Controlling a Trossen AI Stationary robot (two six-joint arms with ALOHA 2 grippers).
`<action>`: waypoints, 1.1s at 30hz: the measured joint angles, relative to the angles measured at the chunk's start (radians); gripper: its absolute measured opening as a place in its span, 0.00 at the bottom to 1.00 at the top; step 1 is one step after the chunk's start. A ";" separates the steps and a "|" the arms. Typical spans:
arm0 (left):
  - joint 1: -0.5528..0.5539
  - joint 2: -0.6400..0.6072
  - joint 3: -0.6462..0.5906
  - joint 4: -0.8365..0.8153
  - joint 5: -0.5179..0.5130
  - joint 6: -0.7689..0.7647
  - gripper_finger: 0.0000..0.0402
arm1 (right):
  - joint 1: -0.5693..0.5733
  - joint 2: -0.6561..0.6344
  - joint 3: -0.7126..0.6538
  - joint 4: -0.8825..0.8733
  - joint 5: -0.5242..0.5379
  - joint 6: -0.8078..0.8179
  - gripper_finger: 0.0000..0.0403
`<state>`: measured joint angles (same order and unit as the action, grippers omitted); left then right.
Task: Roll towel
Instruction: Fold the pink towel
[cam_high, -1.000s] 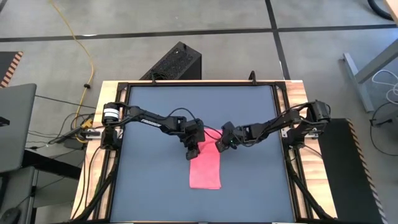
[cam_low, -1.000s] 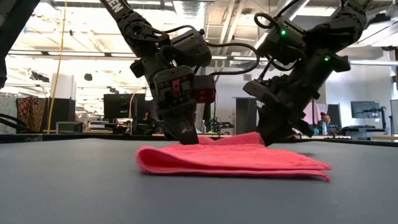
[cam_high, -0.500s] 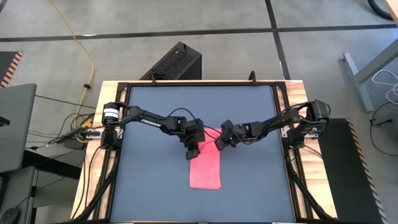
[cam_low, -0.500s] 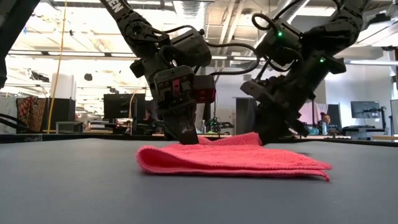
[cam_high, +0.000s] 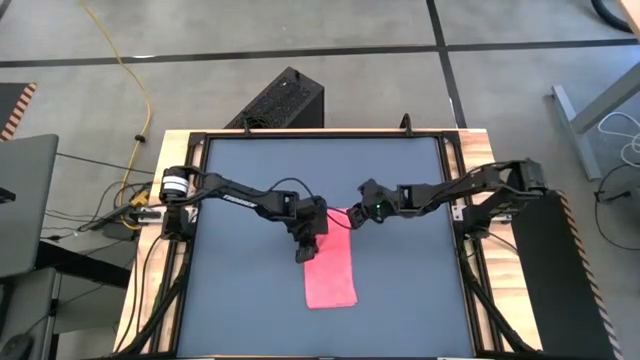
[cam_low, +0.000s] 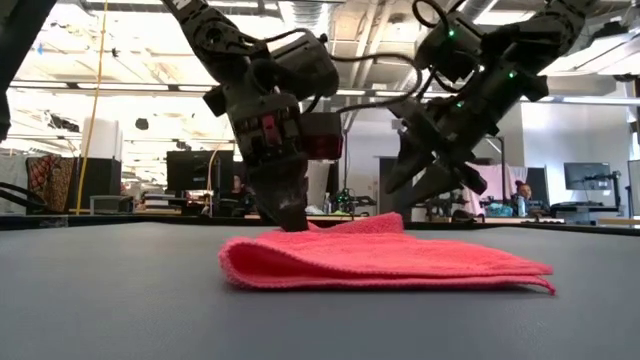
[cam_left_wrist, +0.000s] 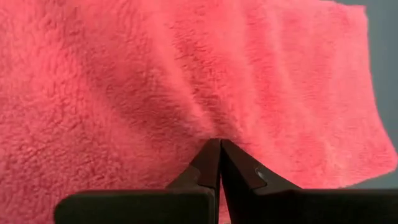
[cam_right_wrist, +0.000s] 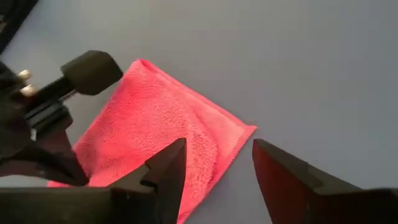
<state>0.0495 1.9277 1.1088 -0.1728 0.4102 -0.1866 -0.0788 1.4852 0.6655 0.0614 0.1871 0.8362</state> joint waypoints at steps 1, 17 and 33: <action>-0.004 -0.008 0.000 -0.003 -0.001 0.001 0.00 | 0.001 0.007 0.000 0.004 0.000 -0.003 0.51; 0.046 -0.109 0.001 0.078 -0.187 0.051 0.00 | 0.207 0.027 0.000 0.073 0.038 0.014 0.17; 0.099 0.040 0.044 0.333 -0.144 0.017 0.00 | 0.641 0.168 0.034 0.236 0.213 0.174 0.05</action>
<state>0.1482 1.9680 1.1532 0.1603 0.2657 -0.1694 0.5619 1.6533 0.6998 0.2970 0.4003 1.0105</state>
